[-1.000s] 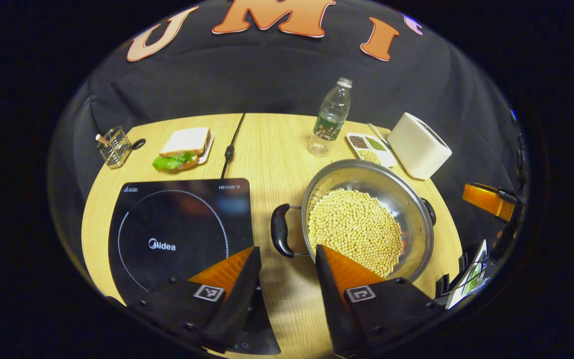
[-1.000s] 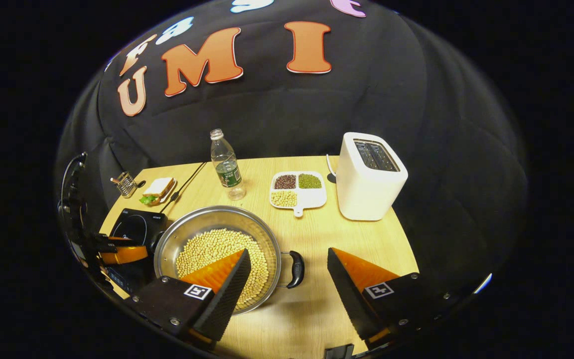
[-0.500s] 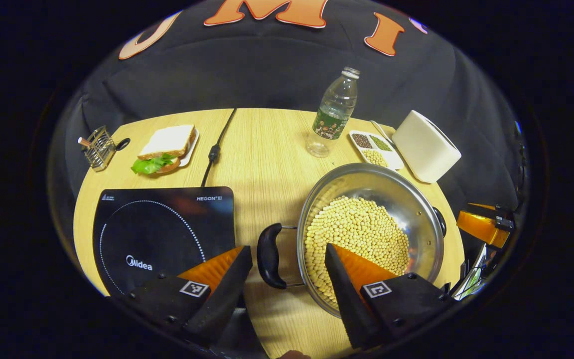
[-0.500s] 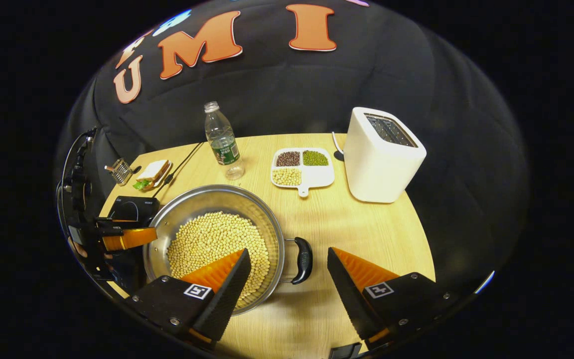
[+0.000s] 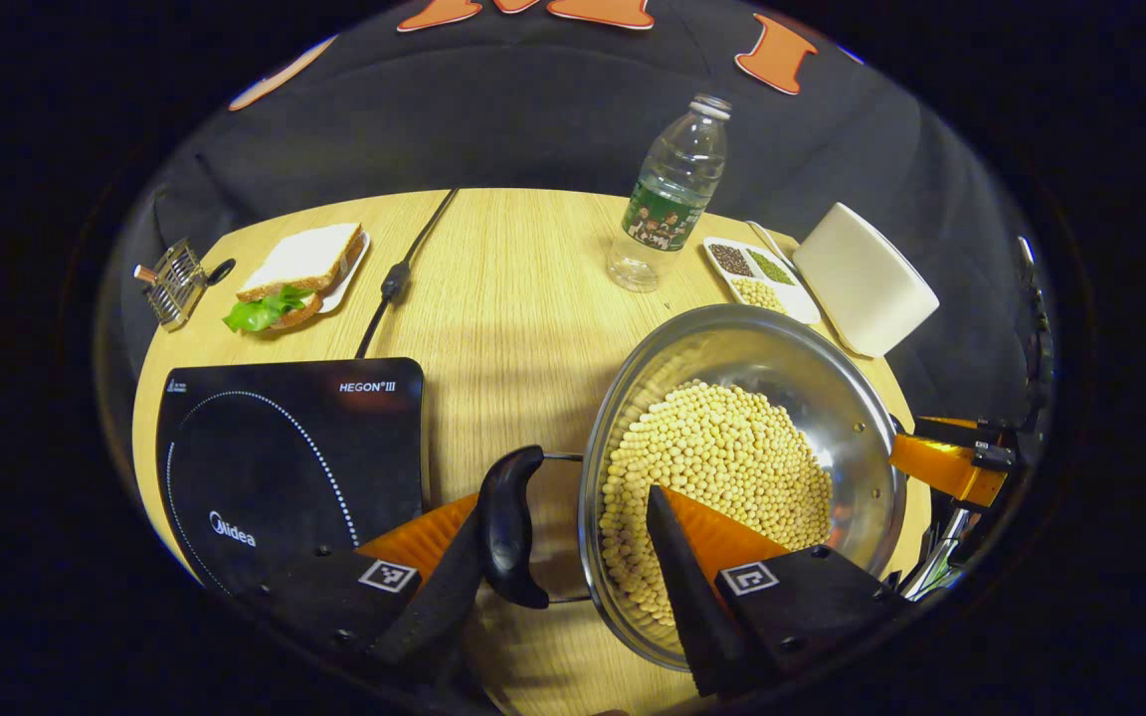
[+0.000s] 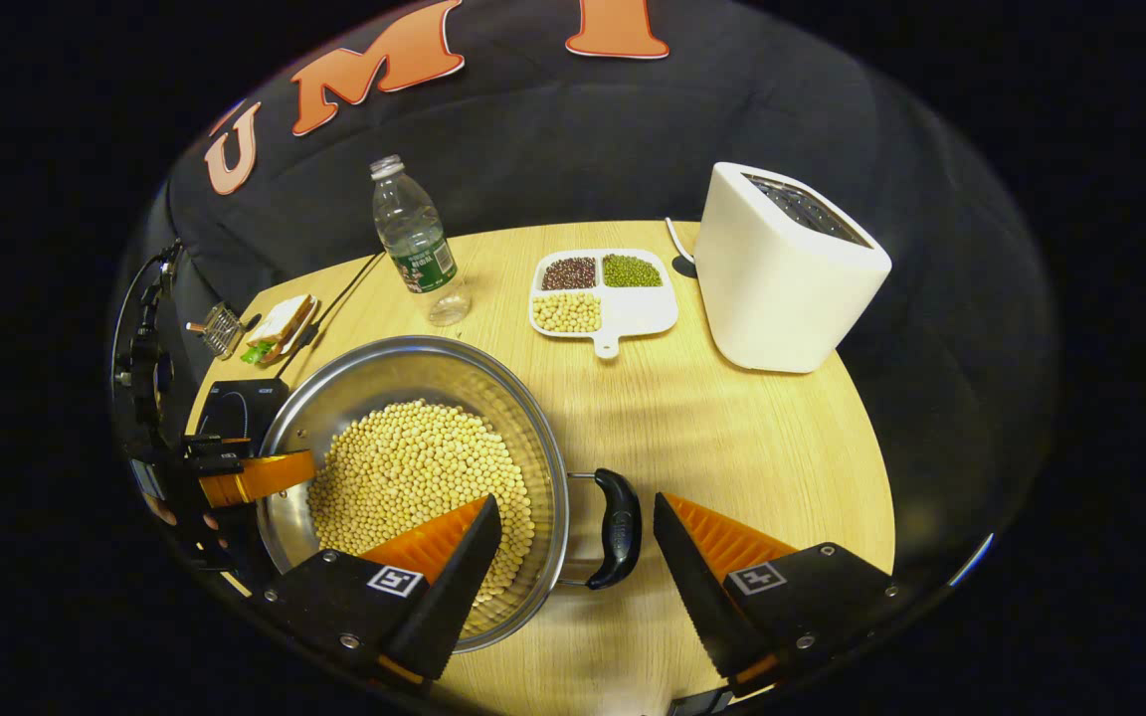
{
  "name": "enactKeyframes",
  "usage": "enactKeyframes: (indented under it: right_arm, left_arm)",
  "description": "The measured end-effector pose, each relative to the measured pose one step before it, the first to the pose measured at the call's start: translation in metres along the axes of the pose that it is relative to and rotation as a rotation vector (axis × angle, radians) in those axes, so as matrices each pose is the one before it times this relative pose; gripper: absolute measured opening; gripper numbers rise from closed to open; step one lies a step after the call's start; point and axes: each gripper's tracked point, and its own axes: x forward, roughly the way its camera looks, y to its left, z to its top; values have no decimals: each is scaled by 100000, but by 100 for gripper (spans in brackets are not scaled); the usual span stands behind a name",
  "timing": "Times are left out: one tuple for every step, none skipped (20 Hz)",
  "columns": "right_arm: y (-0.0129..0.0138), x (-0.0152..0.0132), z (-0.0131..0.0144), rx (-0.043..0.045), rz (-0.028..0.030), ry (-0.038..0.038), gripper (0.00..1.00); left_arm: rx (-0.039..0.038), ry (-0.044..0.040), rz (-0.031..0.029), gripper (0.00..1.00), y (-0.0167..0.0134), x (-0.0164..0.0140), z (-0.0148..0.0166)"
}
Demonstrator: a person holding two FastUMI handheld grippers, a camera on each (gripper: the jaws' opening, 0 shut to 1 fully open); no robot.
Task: First push the handle of the pot to place it horizontally, then grasp the pot with both hands and set it on the induction cooktop.
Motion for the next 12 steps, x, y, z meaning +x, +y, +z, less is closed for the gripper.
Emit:
enactKeyframes:
  right_arm:
    - [-167,402,-263,52,-721,1292,96]
    - [-35,463,-244,22,-699,1220,96]
    - [85,394,-196,88,-331,1032,96]
    - [-66,372,-177,415,-202,878,96]
    - [-37,196,-140,661,-93,527,96]
    - [-47,298,-69,519,-292,528,95]
    - [-69,249,-174,243,-394,583,94]
    - [-82,206,-62,67,-587,437,94]
    - [-91,113,-38,-3,-400,299,93]
    - [5,67,-142,110,-47,487,92]
    - [9,176,-191,236,51,1096,90]
    - [-69,84,-378,344,-113,930,89]
  left_arm:
    - [-1135,283,1399,95,146,296,-147]
    - [9,-1136,988,95,99,310,252]
    - [-733,-800,671,96,10,67,138]
    - [-1411,-1188,543,96,64,8,93]
    - [-1942,-1470,23,96,59,93,386]
    - [-837,-232,1379,94,411,145,-121]
    - [137,166,1892,86,571,148,-43]
    - [-73,-446,-411,80,-107,116,79]
    - [-195,-181,-464,76,-39,-7,133]
    - [148,148,-281,76,-12,3,-136]
    - [841,515,-95,76,1,-3,-16]
    - [598,526,167,75,9,76,-159]
